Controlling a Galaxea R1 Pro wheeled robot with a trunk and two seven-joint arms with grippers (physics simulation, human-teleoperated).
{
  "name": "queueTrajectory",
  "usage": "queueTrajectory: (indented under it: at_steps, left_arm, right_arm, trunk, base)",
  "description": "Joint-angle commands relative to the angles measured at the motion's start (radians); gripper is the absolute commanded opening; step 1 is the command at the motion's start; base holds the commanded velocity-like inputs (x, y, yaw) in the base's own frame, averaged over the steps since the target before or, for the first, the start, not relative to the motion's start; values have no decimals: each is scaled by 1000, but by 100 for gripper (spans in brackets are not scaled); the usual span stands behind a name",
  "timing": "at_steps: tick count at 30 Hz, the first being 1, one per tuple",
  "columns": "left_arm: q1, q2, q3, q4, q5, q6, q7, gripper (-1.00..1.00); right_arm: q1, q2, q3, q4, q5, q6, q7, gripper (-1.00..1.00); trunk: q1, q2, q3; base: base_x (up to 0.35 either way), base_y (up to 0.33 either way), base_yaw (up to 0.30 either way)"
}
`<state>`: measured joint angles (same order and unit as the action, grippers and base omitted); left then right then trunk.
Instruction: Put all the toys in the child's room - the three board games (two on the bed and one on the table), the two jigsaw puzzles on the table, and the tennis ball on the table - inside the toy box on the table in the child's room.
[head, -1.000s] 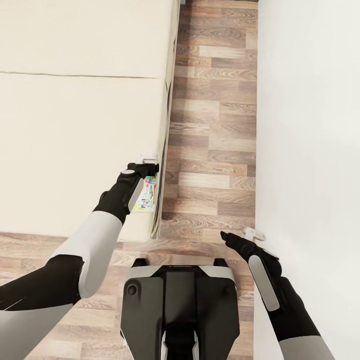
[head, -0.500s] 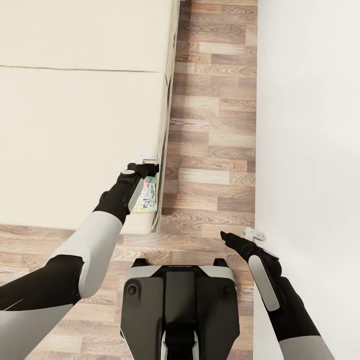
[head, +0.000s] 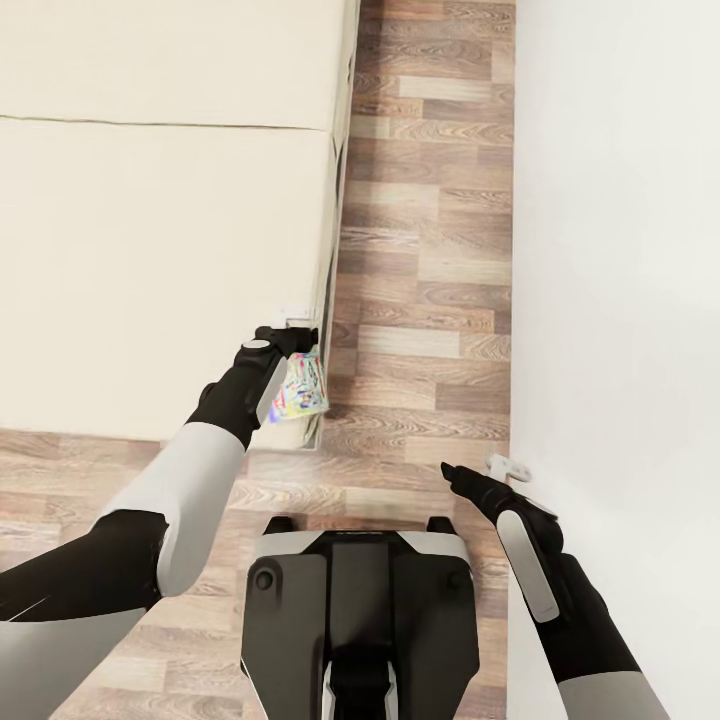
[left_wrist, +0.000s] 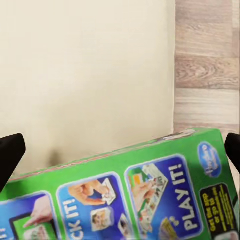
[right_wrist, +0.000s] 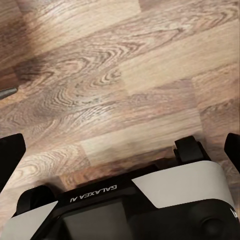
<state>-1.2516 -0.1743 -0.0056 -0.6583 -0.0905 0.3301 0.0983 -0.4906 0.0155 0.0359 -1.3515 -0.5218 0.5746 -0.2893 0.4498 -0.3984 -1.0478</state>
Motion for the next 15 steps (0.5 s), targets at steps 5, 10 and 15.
queueTrajectory:
  at_steps: [5, 10, 15]
  left_arm:
    - [0, 0, -1, -1, -10, 6, 1, 100]
    - [0, 0, -1, -1, -11, 6, 1, 100]
    - [0, 0, -1, -1, -11, 6, 1, 100]
  right_arm:
    - [0, 0, 1, -2, -11, 2, -10, 100]
    - [0, 0, 1, -2, -11, 2, -10, 100]
    - [0, 0, 1, -2, -11, 2, -10, 100]
  trunk:
    - [0, -2, -1]
    - [0, -2, -1]
    - [0, -2, -1]
  base:
    - [-76, 16, 0]
    - [-12, 3, 0]
    - [-2, 0, 0]
